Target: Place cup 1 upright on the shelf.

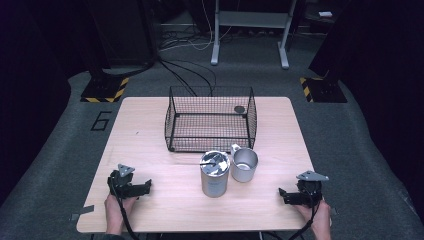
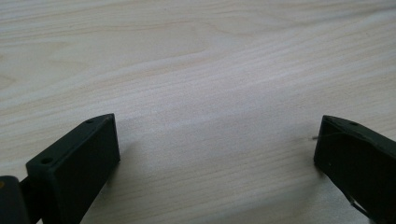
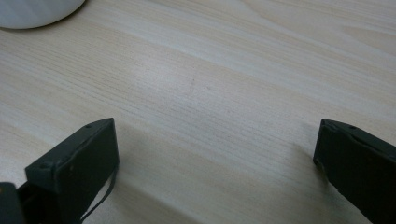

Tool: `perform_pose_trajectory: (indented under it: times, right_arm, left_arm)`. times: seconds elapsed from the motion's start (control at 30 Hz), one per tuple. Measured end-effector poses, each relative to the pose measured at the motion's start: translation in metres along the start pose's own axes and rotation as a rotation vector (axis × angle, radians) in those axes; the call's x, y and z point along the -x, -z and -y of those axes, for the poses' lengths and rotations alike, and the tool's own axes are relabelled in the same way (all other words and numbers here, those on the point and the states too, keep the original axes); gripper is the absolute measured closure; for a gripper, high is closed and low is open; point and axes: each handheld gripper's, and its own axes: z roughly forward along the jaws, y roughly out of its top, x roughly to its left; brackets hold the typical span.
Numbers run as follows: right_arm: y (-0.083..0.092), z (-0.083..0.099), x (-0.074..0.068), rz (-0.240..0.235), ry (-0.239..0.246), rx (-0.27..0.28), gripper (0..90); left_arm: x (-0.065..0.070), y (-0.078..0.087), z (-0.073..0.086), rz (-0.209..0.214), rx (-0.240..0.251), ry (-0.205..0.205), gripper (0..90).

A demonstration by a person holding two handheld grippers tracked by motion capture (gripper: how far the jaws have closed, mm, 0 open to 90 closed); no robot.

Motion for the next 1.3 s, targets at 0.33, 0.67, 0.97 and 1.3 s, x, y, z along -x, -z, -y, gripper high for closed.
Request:
perform_pose_trajectory:
  times: [0.33,0.67,0.97,1.3]
  right_arm:
    - [-0.004,-0.004,0.003,-0.024,0.014,-0.013,0.0]
    - [-0.006,-0.006,0.004,-0.024,0.022,-0.001,0.0]
    - [-0.007,-0.008,0.005,-0.03,0.026,-0.006,0.0]
    - [-0.007,-0.008,0.004,-0.029,0.026,-0.008,0.0]
  left_arm:
    - [0.0,0.0,0.0,0.001,-0.001,0.001,0.1]
    - [0.002,0.0,0.0,0.006,-0.005,-0.02,0.0]
    - [0.008,0.011,-0.001,0.054,0.021,-0.025,0.1]
    - [0.026,0.032,-0.013,0.142,0.032,-0.076,0.2]
